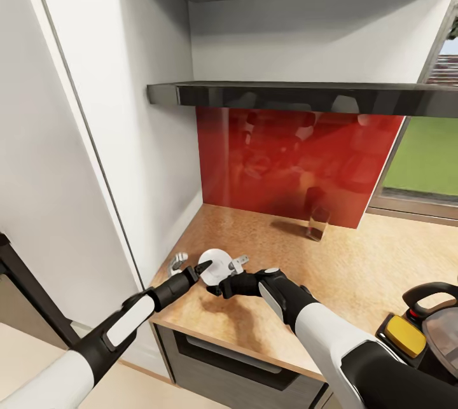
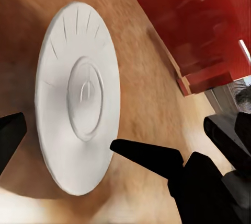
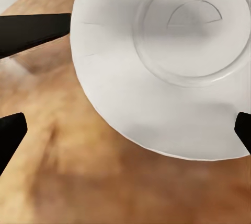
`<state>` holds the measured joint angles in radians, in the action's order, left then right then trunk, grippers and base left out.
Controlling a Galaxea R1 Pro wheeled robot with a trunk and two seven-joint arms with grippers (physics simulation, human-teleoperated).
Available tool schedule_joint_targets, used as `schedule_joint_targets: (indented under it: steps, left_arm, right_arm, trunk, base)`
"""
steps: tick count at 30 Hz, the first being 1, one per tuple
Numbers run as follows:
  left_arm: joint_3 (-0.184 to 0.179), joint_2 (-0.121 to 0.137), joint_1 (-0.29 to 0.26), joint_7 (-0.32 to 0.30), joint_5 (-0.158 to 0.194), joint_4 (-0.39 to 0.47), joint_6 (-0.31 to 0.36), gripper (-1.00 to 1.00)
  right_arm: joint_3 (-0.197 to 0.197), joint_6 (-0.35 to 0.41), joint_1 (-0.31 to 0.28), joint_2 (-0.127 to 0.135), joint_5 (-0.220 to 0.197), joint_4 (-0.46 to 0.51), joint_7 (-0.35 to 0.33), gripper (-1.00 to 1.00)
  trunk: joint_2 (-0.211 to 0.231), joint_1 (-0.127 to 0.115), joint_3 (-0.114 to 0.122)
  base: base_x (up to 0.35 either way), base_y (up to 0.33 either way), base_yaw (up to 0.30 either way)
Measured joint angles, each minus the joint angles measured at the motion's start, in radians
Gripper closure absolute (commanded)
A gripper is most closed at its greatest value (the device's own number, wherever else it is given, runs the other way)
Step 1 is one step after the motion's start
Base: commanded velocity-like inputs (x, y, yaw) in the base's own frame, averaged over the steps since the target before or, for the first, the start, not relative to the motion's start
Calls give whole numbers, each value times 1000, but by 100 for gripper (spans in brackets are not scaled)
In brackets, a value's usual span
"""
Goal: Set up a coffee station on the kitchen countertop: keep the coffee maker on the countertop, move the bottle of coffee from the kitchen shelf to the counter next to the coffee maker, place a paper coffee filter on top of the coffee maker, put the saucer next to the coffee maker with the coffee cup on the saucer, and place the electric kettle next to the coffee maker.
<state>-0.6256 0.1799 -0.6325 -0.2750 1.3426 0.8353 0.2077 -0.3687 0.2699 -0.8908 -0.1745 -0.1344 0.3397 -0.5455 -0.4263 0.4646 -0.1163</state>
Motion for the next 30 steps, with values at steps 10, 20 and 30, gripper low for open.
schedule_joint_targets:
  steps: [10,20,30]
  left_arm:
    - [0,-11,-19,-1,1,-47,-2,-100]
    - [13,-37,-21,25,-1,-73,-5,-100]
    - [14,-56,-37,34,-2,-99,-9,-100]
  right_arm:
    - [2,1,0,0,-2,1,0,-100]
    - [3,0,0,0,2,0,-1,-100]
    - [4,1,0,0,0,1,-1,-100]
  trunk:
    - [0,0,0]
    - [0,0,0]
    - [0,0,0]
  base:
    - [0,0,0]
    - [0,0,0]
    - [0,0,0]
